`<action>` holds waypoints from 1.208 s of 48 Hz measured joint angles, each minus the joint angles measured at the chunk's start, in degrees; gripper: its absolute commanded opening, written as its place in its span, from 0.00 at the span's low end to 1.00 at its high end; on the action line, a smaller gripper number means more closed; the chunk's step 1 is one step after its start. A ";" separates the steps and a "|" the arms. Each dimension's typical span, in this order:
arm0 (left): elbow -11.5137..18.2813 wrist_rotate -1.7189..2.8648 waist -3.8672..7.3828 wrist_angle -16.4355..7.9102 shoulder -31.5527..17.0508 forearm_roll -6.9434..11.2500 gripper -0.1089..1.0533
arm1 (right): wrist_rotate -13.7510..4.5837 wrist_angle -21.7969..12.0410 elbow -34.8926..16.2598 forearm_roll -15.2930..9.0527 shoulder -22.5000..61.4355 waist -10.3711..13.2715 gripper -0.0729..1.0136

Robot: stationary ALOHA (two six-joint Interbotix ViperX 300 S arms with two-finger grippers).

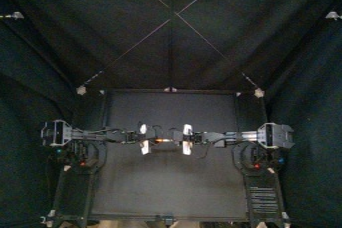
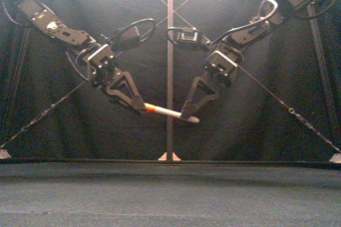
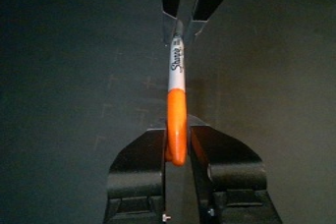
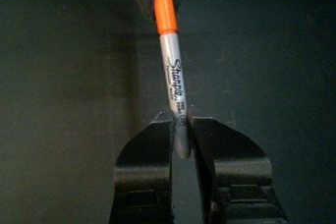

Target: Uncap the pen

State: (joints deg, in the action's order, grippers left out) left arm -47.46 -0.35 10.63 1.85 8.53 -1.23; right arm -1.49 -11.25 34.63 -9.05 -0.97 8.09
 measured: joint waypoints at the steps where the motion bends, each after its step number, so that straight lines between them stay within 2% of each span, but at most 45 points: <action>1: -0.09 0.00 0.00 0.00 0.18 0.09 0.39 | 0.00 -0.09 0.09 0.00 0.00 0.09 0.46; 34: -4.92 0.00 -0.35 0.09 6.86 2.02 0.39 | -0.09 -0.35 2.37 0.53 -4.22 0.62 0.46; 42: -5.10 0.00 -0.79 -0.09 7.29 2.11 0.39 | -0.09 -0.18 2.72 0.53 -5.01 0.62 0.46; 58: -5.19 0.00 -0.79 -0.53 7.82 2.20 0.38 | -0.09 -0.18 3.16 0.62 -5.54 0.70 0.46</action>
State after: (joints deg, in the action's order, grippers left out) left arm -52.65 -0.35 9.84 1.32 16.35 0.97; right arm -1.58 -11.43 37.79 -8.44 -6.50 8.79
